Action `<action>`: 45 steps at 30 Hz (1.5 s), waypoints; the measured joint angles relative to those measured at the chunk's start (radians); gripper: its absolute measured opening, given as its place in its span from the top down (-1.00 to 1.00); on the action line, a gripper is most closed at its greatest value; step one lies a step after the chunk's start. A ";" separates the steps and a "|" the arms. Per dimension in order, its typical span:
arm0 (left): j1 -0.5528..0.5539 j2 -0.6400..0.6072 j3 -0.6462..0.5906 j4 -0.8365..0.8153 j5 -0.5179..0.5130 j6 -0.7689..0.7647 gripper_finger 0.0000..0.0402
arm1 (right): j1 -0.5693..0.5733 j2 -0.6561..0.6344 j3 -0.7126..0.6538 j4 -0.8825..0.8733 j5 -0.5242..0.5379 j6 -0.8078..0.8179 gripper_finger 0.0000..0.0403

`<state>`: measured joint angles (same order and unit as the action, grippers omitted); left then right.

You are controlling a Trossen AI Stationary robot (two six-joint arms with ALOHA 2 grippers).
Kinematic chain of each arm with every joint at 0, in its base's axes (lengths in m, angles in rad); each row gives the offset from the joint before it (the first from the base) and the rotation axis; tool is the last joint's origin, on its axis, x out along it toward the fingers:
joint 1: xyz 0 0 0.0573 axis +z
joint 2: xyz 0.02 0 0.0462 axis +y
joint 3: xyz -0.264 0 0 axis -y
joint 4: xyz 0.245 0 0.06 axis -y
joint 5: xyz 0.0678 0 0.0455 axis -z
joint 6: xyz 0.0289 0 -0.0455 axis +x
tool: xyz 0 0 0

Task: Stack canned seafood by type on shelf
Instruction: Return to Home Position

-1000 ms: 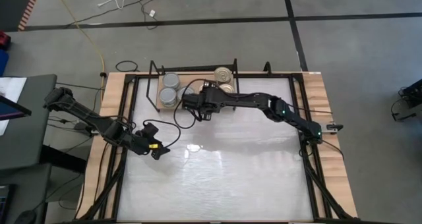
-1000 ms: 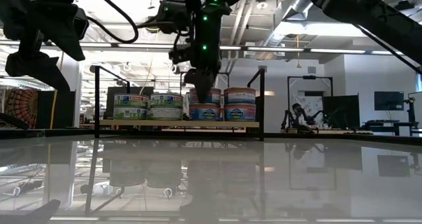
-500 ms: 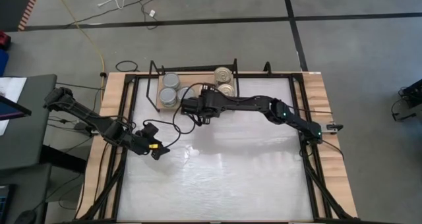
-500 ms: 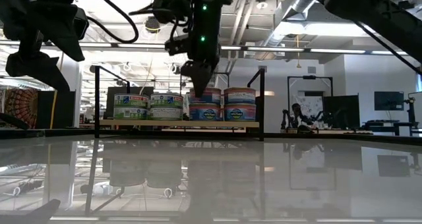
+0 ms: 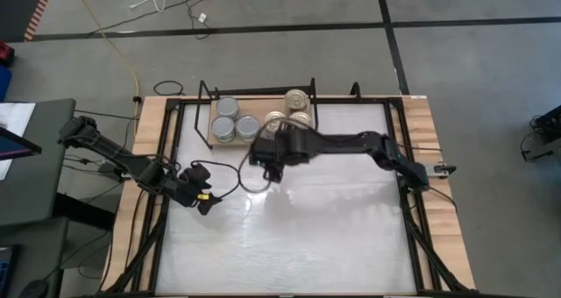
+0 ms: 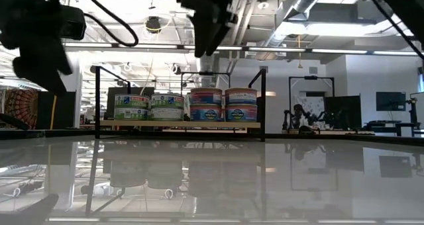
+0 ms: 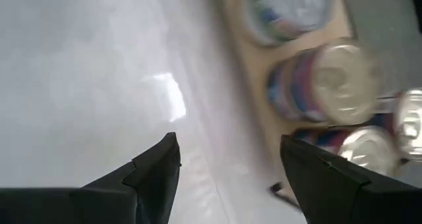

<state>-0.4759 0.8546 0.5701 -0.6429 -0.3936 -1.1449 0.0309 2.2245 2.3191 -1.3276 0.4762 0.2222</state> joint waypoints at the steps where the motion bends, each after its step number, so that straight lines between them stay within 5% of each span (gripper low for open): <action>1: 0.000 0.000 0.000 -0.021 0.000 0.059 -0.66 | 0.020 -0.005 -0.011 0.000 -0.002 0.009 -0.44; 8: -0.001 0.000 -0.006 0.003 -0.043 0.374 -0.66 | 0.163 -0.041 -0.197 0.001 -0.010 0.101 -0.44; 12: 0.009 -0.020 -0.091 0.279 -0.036 0.654 -0.66 | 0.221 -0.073 -0.355 0.086 -0.077 0.170 -0.44; 18: 0.073 -0.059 -0.252 0.667 0.063 0.938 -0.66 | 0.272 -0.217 -0.675 0.484 -0.186 0.217 -0.44; 25: 0.283 -0.136 -0.372 0.835 0.290 1.053 -0.66 | 0.280 -0.470 -1.047 0.791 -0.185 0.265 -0.44; 30: 0.395 -0.196 -0.401 0.835 0.357 1.077 -0.66 | 0.251 -0.586 -1.218 0.753 -0.252 0.215 -0.44; 38: 0.428 -0.375 -0.501 0.838 0.397 1.061 -0.66 | 0.244 -0.706 -1.416 0.887 -0.261 0.325 -0.44; 45: 0.427 -0.599 -0.558 0.773 0.394 1.042 -0.66 | 0.242 -0.729 -1.447 0.925 -0.261 0.331 -0.44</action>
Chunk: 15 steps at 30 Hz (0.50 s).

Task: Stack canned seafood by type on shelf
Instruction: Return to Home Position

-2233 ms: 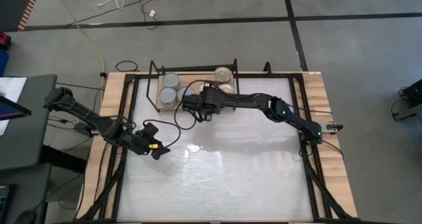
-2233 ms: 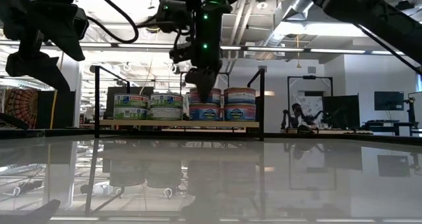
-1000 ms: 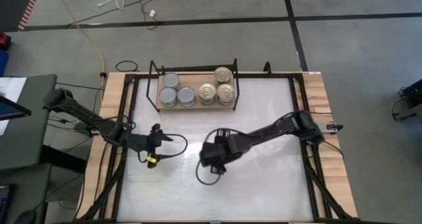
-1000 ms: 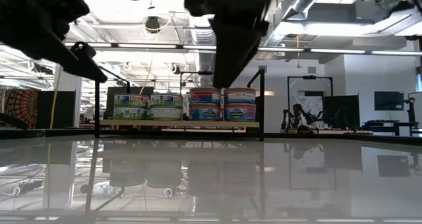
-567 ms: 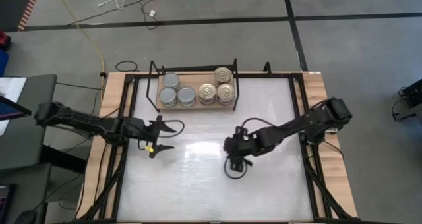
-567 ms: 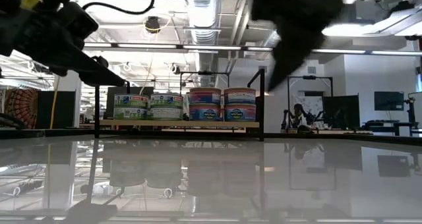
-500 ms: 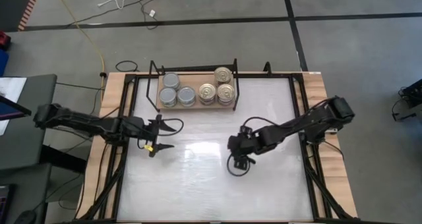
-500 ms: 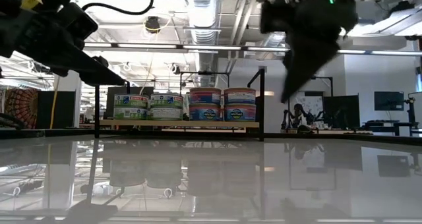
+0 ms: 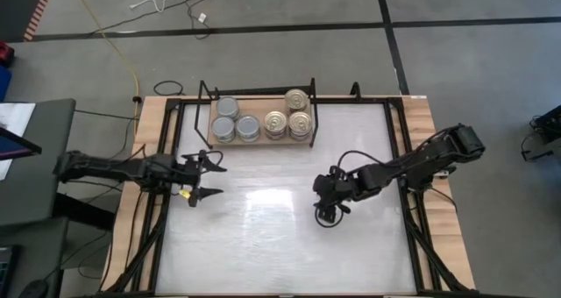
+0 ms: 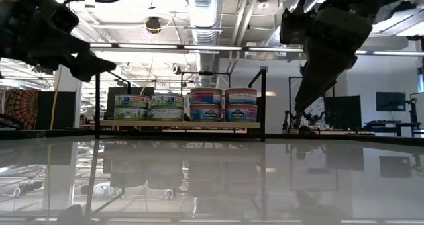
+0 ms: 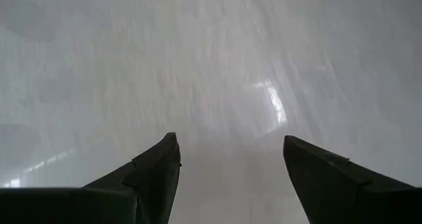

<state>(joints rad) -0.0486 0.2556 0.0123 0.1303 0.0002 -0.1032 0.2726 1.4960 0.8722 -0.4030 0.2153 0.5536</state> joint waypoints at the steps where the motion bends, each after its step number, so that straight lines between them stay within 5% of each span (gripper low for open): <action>1: 0.000 -0.033 0.000 -0.018 0.000 0.014 -0.66 | 0.000 0.000 0.000 0.000 0.000 -0.004 -0.44; 7: 0.000 -0.246 -0.002 -0.101 -0.007 0.062 -0.66 | 0.000 0.000 -0.042 0.103 0.003 -0.057 -0.44; 15: -0.001 -0.212 0.005 -0.114 -0.006 0.031 -0.66 | -0.001 -0.004 -0.191 0.391 0.004 -0.095 -0.44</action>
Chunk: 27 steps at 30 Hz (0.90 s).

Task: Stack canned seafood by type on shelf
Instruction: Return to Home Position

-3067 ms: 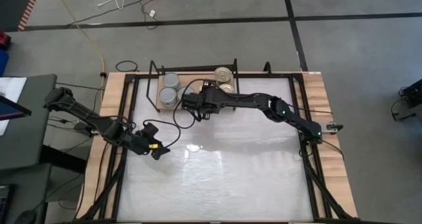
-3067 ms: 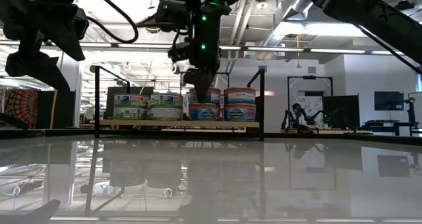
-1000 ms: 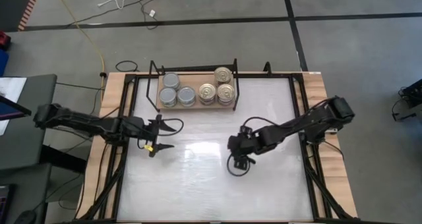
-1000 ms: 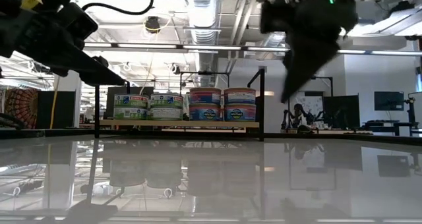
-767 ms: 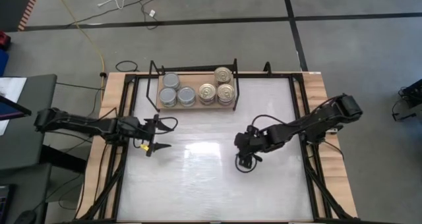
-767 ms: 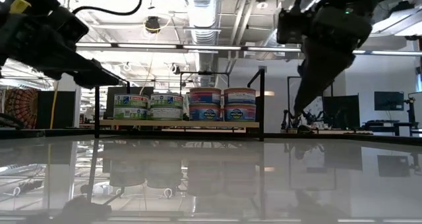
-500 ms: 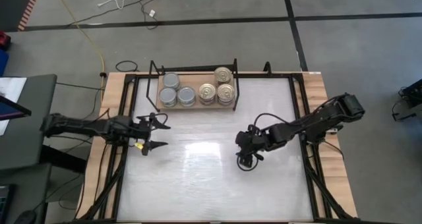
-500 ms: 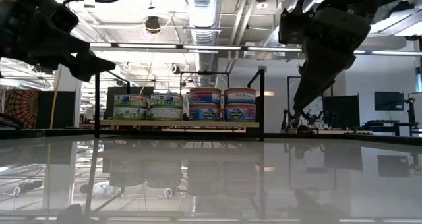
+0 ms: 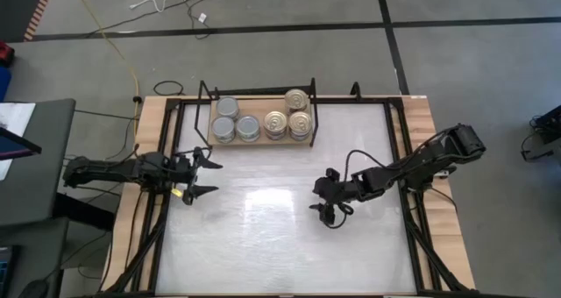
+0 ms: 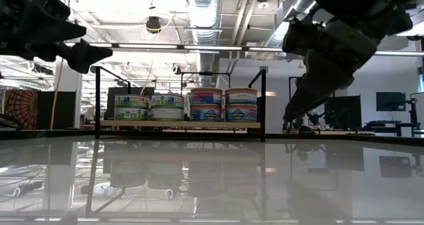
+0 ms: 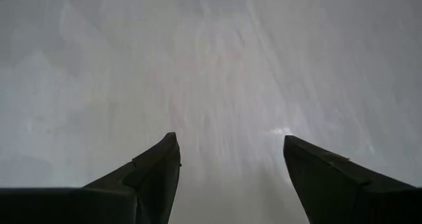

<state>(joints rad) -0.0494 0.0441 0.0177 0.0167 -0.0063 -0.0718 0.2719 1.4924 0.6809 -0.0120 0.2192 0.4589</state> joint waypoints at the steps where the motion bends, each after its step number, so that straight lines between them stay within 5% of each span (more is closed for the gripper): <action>1: 0.000 0.008 0.000 -0.001 0.000 -0.020 -0.66 | -0.004 -0.002 -0.020 0.036 0.000 -0.005 -0.44; 8: -0.001 0.025 0.000 -0.002 -0.002 -0.100 -0.66 | -0.045 -0.162 -0.176 0.060 0.000 0.003 -0.44; 17: -0.001 0.042 -0.001 -0.002 -0.003 -0.109 -0.66 | -0.037 -0.563 -0.427 0.057 -0.001 0.004 -0.44; 27: -0.001 0.045 -0.001 -0.002 -0.003 -0.109 -0.66 | -0.039 -0.916 -0.492 -0.338 -0.020 0.064 -0.44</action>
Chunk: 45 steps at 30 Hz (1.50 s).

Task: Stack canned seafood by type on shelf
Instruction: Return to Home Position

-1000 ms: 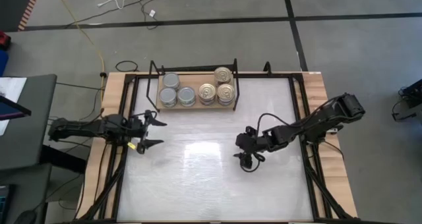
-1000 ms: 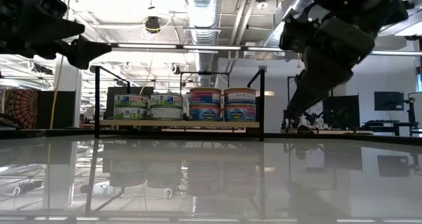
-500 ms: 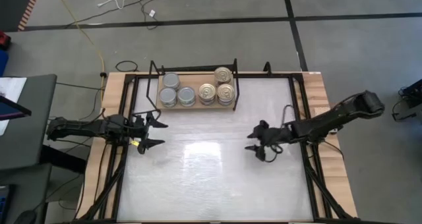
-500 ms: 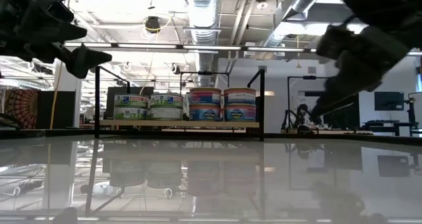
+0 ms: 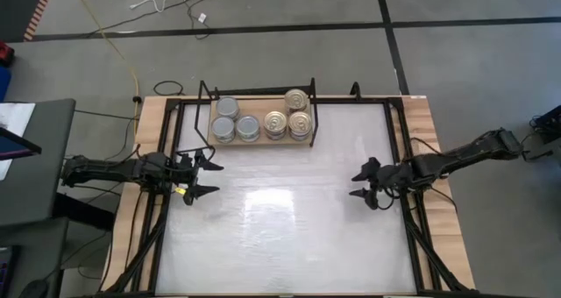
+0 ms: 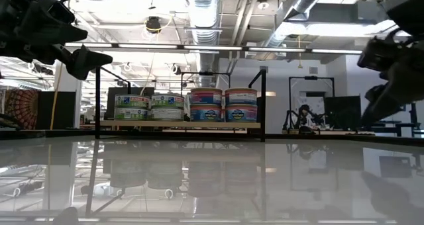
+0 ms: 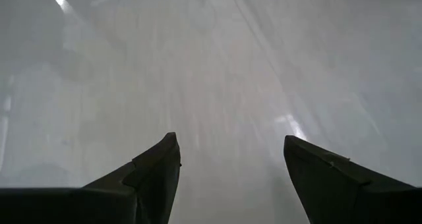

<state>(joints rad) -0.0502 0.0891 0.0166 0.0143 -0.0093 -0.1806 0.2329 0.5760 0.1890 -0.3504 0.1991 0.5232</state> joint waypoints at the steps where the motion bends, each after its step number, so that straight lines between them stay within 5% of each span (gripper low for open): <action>1: 0.000 0.000 0.000 0.000 0.000 0.000 -0.66 | 0.000 -0.027 0.000 -0.038 0.000 -0.001 -0.44; 7: 0.000 0.000 -0.001 0.000 0.000 0.000 -0.66 | 0.001 -0.189 0.000 -0.246 -0.001 -0.007 -0.44; 13: 0.000 0.000 -0.001 0.000 0.000 0.000 -0.66 | 0.001 -0.283 -0.017 -0.243 0.003 -0.042 -0.44; 45: 0.000 0.000 -0.001 -0.001 0.000 0.000 -0.66 | 0.001 -0.295 -0.014 -0.304 0.049 -0.071 -0.44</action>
<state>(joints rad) -0.0502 0.0895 0.0158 0.0135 -0.0097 -0.1806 0.2340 0.2806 0.1745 -0.6544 0.2485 0.4519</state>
